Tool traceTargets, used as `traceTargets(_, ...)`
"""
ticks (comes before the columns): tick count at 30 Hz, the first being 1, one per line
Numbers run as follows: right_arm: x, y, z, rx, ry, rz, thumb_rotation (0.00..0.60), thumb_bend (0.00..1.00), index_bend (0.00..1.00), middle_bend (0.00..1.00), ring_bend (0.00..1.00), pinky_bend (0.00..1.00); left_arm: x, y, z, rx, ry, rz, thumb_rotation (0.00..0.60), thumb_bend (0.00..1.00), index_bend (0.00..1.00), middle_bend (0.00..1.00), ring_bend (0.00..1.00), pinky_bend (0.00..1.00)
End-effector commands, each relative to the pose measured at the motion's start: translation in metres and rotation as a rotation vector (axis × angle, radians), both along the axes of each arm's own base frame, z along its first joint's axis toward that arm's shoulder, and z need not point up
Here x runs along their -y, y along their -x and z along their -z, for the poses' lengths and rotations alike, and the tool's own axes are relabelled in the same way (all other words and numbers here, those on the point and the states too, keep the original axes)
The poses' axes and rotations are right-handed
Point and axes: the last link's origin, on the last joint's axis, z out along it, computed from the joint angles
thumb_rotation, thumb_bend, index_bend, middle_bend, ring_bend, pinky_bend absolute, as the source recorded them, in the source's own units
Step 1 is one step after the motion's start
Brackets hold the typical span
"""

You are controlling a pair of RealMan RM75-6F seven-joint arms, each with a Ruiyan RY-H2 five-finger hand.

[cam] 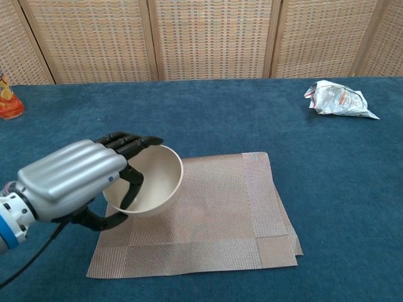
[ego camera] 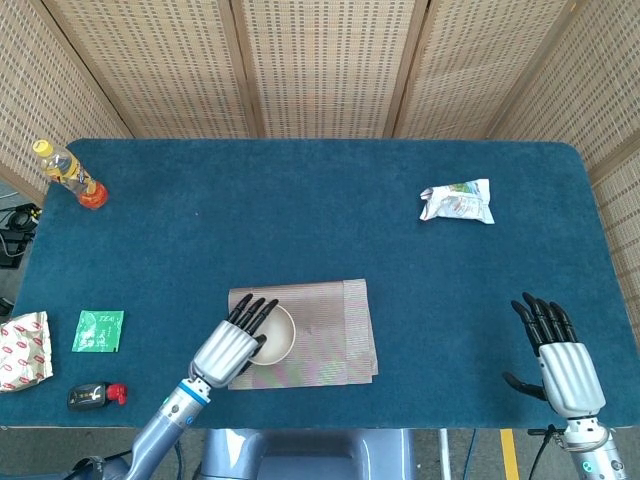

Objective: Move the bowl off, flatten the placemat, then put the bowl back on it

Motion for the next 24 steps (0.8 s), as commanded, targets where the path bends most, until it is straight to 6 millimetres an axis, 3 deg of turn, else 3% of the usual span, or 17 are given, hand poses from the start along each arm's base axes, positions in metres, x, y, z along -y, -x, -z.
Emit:
traceTargets(1, 0.0, 0.0, 0.0, -0.001, -0.001, -0.001, 0.6, 0.2, 0.0, 0.0, 0.0, 0.0, -0.011, 0.016, -0.026, -0.001, -0.061, -0.015, 0.6, 0.43, 0.68, 0.0, 0.0, 0.0)
traceTargets(10, -0.002, -0.003, 0.001, -0.005, -0.004, -0.008, 0.6, 0.2, 0.0, 0.0, 0.0, 0.0, -0.033, 0.082, -0.074, -0.057, -0.146, -0.117, 0.6, 0.42, 0.66, 0.0, 0.0, 0.0)
traceTargets(12, -0.003, -0.003, 0.002, -0.006, -0.004, -0.01, 0.6, 0.2, 0.0, 0.0, 0.0, 0.0, -0.037, 0.104, -0.085, -0.071, -0.165, -0.164, 0.6, 0.42, 0.66, 0.0, 0.0, 0.0)
traceTargets(24, -0.003, -0.004, 0.006, -0.019, -0.016, -0.008, 0.6, 0.2, 0.0, 0.0, 0.0, 0.0, -0.037, 0.18, -0.098, -0.127, -0.18, -0.341, 0.6, 0.42, 0.63, 0.0, 0.0, 0.0)
